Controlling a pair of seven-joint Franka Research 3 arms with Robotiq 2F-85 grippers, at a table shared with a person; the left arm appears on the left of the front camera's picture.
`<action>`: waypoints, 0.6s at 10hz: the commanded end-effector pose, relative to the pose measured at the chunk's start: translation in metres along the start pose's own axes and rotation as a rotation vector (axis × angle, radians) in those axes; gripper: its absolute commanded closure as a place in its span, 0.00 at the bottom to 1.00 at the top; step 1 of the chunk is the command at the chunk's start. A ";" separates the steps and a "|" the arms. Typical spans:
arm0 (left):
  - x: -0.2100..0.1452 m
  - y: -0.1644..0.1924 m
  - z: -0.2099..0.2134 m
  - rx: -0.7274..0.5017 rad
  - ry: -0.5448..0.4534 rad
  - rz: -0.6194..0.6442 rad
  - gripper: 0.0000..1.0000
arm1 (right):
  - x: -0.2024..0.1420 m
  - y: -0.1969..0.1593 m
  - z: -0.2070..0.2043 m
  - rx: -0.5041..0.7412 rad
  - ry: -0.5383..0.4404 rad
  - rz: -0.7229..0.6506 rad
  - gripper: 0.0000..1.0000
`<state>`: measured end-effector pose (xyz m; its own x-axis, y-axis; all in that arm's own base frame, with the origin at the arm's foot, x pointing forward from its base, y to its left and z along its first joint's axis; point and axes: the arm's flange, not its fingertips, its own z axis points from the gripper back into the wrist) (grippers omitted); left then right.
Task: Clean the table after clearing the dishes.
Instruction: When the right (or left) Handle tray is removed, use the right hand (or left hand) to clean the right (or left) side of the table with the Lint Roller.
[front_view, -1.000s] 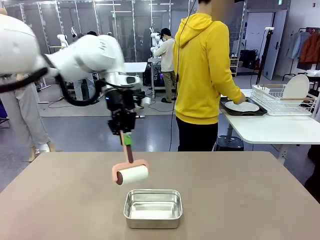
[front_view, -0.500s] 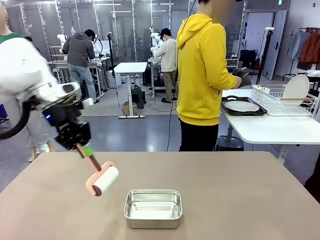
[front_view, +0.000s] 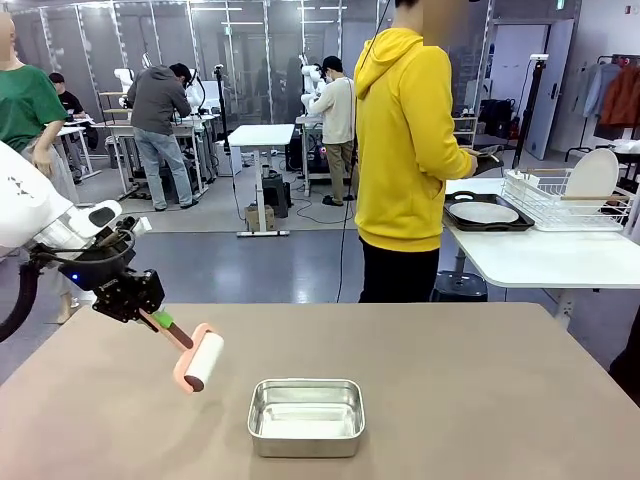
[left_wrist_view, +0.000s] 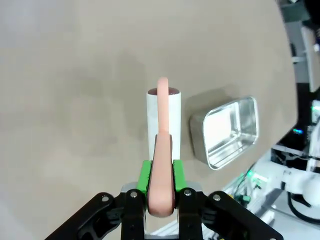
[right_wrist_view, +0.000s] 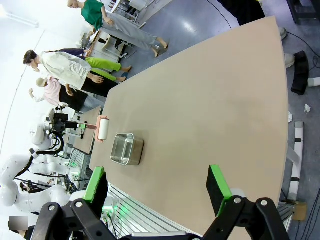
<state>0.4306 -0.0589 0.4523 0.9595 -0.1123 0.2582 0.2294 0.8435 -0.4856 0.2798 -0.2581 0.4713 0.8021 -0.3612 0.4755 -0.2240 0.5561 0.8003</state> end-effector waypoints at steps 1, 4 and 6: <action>-0.004 -0.005 0.014 -0.023 0.030 0.006 0.90 | -0.001 0.001 -0.001 0.009 -0.008 0.016 0.00; -0.004 -0.005 0.014 -0.023 0.030 0.006 0.90 | -0.001 0.001 -0.001 0.009 -0.008 0.016 0.00; -0.004 -0.003 0.006 -0.020 0.017 -0.001 0.79 | -0.001 0.001 -0.001 0.009 -0.008 0.016 0.00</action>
<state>0.4256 -0.0576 0.4574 0.9623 -0.1224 0.2428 0.2327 0.8328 -0.5023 0.2799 -0.2581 0.4713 0.8021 -0.3610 0.4756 -0.2242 0.5562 0.8002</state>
